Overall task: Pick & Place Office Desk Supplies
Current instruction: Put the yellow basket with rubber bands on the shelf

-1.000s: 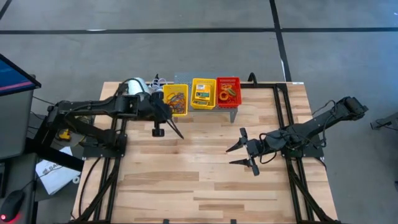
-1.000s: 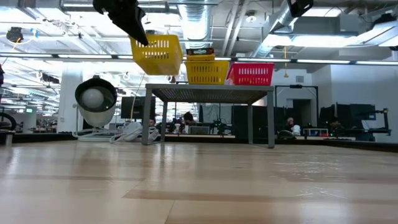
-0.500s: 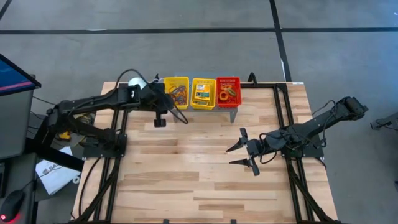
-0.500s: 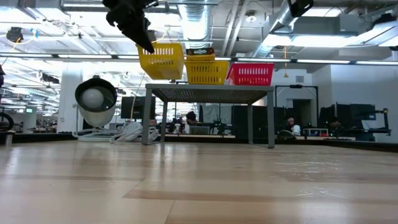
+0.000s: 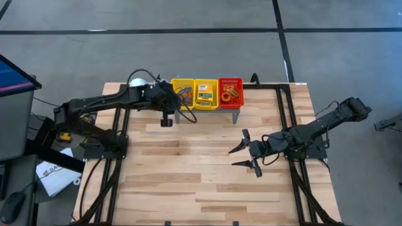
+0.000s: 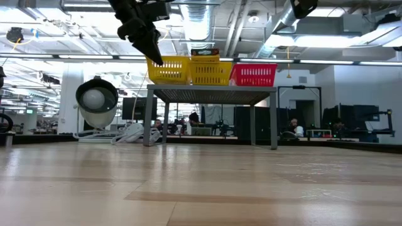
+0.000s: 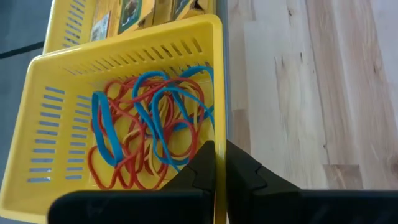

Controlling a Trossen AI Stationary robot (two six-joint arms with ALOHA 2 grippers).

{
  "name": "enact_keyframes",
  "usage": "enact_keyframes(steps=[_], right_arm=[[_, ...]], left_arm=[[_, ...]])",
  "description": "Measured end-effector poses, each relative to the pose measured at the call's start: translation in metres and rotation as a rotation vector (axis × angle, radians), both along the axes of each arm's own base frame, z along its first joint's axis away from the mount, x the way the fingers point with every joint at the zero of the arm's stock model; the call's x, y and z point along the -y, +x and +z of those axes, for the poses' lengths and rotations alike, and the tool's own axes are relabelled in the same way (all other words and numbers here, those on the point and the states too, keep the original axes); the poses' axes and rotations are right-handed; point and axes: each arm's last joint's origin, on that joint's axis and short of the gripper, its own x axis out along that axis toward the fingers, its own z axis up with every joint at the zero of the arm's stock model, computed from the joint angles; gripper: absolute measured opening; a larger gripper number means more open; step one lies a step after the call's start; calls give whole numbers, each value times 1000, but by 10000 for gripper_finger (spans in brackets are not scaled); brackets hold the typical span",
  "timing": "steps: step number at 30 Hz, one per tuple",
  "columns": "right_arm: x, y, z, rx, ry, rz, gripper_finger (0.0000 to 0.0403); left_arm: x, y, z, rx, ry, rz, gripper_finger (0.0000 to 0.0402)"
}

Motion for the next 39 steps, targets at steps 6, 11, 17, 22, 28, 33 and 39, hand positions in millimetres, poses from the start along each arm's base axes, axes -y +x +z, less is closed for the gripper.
enact_keyframes(steps=[6, 11, 17, 22, 28, 33, 39], right_arm=[[0, 0, -2, -17, -8, 0, 209], [0, 0, -2, -17, -8, 0, 209], [0, 0, -2, -17, -7, 0, 209], [0, 0, -2, -17, -8, 0, 209], [0, 0, -2, -17, -7, 0, 209], [0, 0, -2, -18, -5, -1, 209], [0, 0, -2, -19, -1, -2, 209]], left_arm=[[-2, 2, -3, -8, -2, 5, 6], [-3, 2, -3, -4, 0, 8, 8], [-3, 3, -3, -3, 0, 7, 14], [-3, 3, -3, -3, 0, 7, 24], [-3, 3, -2, 3, 0, 10, 49], [-4, 4, -1, 25, 6, 10, 79], [-4, 5, 0, 42, 8, 14, 119]])
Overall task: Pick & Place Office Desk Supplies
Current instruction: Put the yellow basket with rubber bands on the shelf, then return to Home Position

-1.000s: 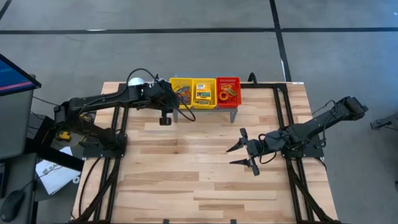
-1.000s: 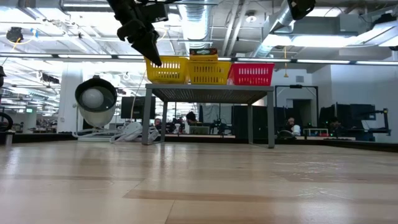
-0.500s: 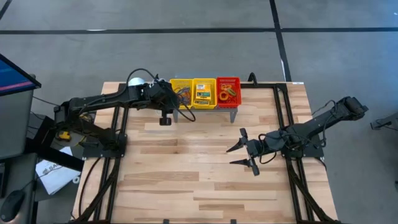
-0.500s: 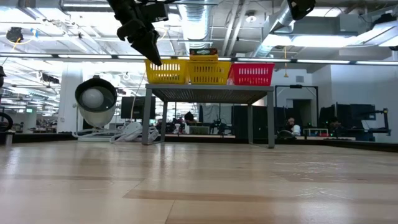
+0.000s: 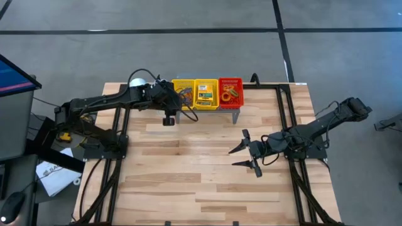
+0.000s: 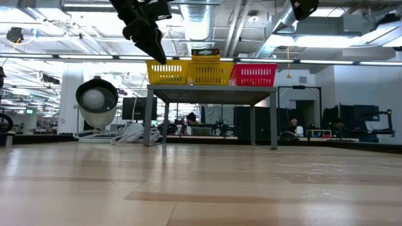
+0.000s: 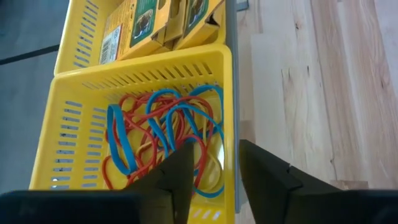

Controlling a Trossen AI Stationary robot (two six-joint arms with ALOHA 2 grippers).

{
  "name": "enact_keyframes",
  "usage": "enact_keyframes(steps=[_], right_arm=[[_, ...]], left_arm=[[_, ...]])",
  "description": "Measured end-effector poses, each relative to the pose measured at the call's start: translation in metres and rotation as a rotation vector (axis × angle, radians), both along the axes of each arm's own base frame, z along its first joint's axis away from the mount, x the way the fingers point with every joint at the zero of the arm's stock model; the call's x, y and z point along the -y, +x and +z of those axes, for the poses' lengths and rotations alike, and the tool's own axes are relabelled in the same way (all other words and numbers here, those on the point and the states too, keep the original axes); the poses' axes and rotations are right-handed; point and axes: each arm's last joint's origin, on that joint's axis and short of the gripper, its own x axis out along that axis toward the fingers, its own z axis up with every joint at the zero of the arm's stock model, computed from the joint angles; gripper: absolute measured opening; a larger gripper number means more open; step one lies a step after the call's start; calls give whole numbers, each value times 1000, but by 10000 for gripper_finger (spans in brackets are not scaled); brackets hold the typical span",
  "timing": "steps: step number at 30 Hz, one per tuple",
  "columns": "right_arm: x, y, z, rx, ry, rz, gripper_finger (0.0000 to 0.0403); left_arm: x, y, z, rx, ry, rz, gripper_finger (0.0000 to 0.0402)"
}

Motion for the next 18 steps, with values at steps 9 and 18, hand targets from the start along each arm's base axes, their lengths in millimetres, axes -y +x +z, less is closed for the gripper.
enact_keyframes(steps=[9, 18], right_arm=[[0, 0, 0, 1, -1, -2, 209], [3, 2, 3, 21, -5, -12, 209]], left_arm=[[2, -4, 9, 59, -1, 18, 162], [17, -34, 44, 229, 22, 14, 168]])
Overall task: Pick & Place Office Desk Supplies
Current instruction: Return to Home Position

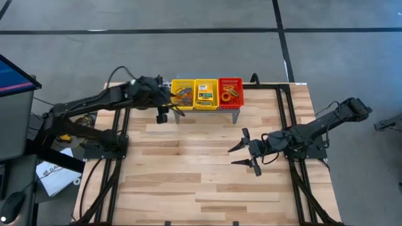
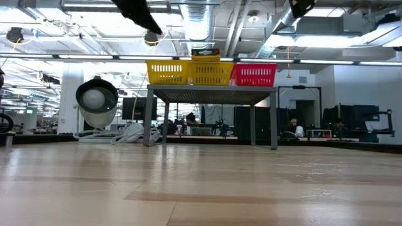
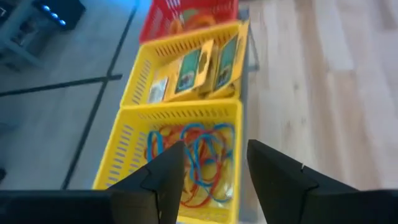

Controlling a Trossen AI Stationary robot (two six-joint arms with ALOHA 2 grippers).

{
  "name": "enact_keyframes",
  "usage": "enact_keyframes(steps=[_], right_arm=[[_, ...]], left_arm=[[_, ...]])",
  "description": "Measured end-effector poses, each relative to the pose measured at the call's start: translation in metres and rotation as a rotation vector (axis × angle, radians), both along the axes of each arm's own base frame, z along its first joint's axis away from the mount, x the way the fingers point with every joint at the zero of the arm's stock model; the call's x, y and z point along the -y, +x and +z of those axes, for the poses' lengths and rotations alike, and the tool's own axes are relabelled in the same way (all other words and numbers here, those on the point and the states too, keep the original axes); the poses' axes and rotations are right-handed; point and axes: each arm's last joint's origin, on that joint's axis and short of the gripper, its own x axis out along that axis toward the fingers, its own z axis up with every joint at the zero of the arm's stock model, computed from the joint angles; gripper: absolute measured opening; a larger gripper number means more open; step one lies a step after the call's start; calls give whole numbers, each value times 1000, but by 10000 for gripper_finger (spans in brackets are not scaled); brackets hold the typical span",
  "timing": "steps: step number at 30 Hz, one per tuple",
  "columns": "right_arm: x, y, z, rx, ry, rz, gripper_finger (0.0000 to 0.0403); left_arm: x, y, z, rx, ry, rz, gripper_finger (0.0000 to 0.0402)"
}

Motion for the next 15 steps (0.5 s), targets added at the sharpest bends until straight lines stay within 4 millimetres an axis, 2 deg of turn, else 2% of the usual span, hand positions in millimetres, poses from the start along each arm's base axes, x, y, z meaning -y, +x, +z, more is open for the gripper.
enact_keyframes(steps=[4, 9, 12, 15], right_arm=[[4, -1, 17, 40, -35, -2, 209], [12, -21, 54, 85, -56, 6, 192], [18, -38, 64, 105, -61, 12, 151], [25, -56, 69, 100, -65, 14, 87]], left_arm=[[13, -17, 16, 97, -44, -26, 162], [33, -38, 34, 216, -129, -158, 142], [45, -52, 41, 270, -175, -259, 111], [54, -63, 43, 306, -207, -315, 63]])
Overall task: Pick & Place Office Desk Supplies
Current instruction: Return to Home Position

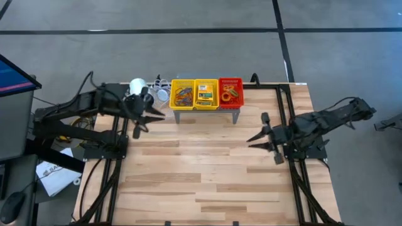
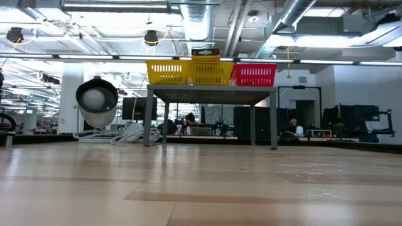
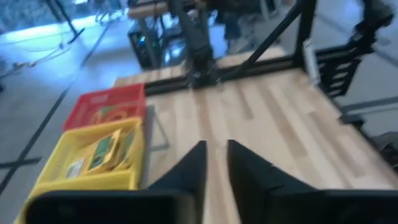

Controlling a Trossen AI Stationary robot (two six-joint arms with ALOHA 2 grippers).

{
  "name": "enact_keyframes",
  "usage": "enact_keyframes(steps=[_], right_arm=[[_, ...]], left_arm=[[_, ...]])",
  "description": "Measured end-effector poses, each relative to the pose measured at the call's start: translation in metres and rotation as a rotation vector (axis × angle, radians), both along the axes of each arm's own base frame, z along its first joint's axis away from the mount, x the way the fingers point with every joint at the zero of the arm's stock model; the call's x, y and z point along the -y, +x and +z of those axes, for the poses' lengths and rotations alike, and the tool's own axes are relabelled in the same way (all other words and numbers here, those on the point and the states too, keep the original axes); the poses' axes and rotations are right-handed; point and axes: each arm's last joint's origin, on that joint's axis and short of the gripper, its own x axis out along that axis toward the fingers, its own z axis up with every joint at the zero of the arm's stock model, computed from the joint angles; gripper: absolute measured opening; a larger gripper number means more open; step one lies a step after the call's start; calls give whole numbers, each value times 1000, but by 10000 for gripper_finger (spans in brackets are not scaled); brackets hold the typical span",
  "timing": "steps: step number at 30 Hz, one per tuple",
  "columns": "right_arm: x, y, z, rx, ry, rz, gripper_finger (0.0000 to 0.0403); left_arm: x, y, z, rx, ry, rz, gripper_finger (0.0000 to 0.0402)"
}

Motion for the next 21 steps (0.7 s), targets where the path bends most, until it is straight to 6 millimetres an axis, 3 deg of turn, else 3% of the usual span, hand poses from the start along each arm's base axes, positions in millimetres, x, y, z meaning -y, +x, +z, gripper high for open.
enact_keyframes(steps=[2, 4, 10, 15, 21], right_arm=[[5, -12, 1, -16, -7, 0, 36], [8, -21, 3, -6, -3, 5, 11], [15, -46, 2, 63, -1, 33, 3], [22, -66, -16, 110, 31, 60, 2], [24, -81, -44, 212, 111, 210, 1]], left_arm=[[5, -6, -2, 14, -11, -23, 24], [9, -13, -3, 46, -16, -43, 8], [18, -34, -22, 142, -69, -90, 1], [22, -48, -51, 292, -106, -189, 1], [23, -55, -83, 374, -138, -202, 1]])
